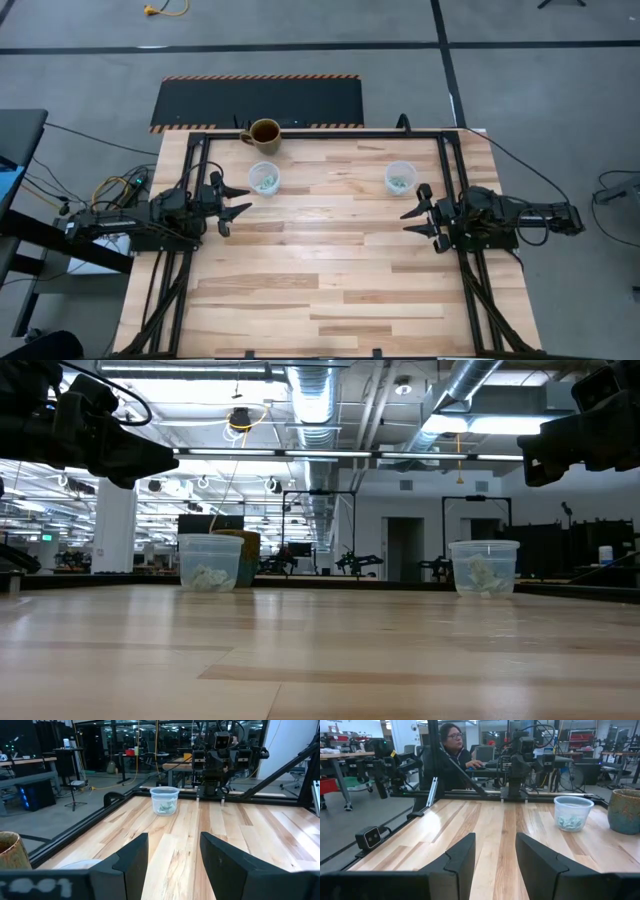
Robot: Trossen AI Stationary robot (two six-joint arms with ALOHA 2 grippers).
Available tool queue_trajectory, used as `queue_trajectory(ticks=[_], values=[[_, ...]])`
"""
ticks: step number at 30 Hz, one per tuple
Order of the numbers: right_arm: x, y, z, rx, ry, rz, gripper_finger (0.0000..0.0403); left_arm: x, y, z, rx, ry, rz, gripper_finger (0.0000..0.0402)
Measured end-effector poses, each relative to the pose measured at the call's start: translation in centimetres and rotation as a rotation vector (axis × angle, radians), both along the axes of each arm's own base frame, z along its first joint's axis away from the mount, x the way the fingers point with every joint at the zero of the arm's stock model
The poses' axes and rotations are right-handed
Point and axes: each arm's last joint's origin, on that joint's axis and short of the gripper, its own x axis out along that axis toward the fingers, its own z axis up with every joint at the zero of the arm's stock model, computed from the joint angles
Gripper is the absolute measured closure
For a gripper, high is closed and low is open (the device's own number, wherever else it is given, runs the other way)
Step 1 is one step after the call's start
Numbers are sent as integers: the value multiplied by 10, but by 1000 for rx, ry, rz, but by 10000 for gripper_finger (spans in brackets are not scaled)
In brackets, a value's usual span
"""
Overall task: Pick and place items into bin
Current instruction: Return to Home Position
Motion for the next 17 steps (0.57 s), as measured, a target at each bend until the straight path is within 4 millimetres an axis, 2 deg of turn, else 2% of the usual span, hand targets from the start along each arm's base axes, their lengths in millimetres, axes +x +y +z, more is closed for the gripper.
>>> queue_trajectory(ticks=[17], values=[[0, 0, 0, 0, 0, 0, 269, 0, 0, 0, 2, 1, 0, 233]])
